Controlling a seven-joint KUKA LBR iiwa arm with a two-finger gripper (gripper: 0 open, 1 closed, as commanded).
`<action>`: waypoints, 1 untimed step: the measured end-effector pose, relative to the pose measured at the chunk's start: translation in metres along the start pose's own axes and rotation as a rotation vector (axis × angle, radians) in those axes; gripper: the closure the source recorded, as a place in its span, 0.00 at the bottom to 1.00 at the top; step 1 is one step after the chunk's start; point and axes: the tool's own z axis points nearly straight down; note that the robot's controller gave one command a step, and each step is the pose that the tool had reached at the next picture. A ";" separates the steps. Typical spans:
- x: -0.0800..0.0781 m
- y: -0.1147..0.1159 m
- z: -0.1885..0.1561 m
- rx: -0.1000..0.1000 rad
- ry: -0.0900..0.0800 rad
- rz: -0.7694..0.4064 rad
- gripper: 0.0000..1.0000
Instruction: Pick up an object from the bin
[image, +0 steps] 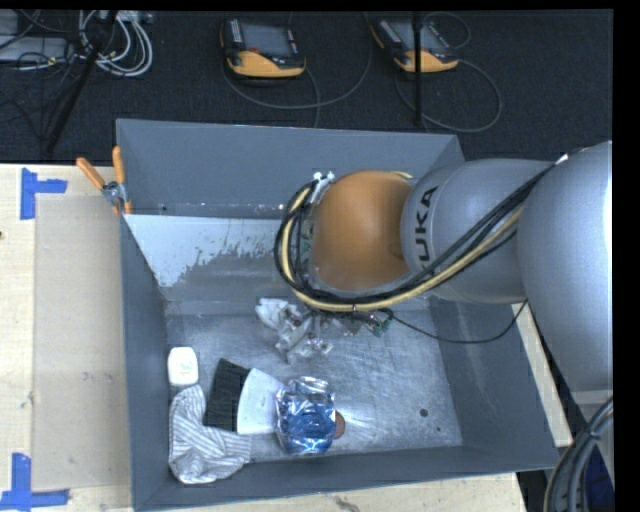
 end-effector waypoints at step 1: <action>-0.013 0.014 -0.134 -0.004 -0.007 0.004 1.00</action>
Offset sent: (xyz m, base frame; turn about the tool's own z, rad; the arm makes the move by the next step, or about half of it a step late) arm 0.0000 0.0000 0.0000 0.0000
